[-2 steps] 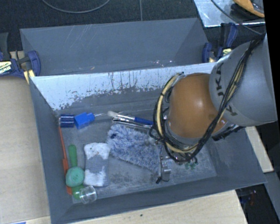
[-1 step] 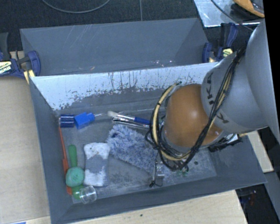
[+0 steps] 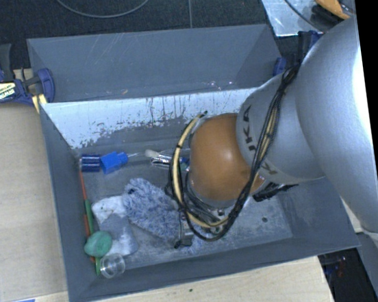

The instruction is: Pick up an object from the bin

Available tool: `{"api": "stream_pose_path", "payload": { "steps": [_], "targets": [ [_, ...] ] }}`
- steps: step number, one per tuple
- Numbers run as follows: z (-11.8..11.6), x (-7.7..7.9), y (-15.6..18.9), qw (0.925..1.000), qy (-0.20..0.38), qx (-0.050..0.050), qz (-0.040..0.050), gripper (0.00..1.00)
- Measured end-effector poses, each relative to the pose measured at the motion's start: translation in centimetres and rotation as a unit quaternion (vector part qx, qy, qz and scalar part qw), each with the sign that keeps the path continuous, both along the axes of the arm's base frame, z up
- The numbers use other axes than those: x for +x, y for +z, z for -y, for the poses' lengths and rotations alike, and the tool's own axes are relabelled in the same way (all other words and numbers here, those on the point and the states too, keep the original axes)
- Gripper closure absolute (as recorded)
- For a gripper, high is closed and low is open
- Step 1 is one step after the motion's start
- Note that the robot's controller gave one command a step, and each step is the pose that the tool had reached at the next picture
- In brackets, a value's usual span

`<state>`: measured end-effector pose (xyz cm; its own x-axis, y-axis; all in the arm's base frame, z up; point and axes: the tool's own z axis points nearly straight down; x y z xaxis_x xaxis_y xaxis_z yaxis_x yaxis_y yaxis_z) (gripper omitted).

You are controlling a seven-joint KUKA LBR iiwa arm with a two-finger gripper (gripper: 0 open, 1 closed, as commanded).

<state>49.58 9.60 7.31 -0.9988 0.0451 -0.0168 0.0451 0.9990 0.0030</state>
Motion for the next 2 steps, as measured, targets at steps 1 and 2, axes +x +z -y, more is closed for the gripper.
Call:
{"api": "stream_pose_path", "payload": {
  "steps": [1, 2],
  "targets": [
    [0.0, 0.0, 0.0, 1.0, 0.0, 0.0, 0.0001, 1.0],
    [0.1, 0.0, 1.4, 1.0, -0.001, -0.001, 0.0015, 1.0]
  ]
}}
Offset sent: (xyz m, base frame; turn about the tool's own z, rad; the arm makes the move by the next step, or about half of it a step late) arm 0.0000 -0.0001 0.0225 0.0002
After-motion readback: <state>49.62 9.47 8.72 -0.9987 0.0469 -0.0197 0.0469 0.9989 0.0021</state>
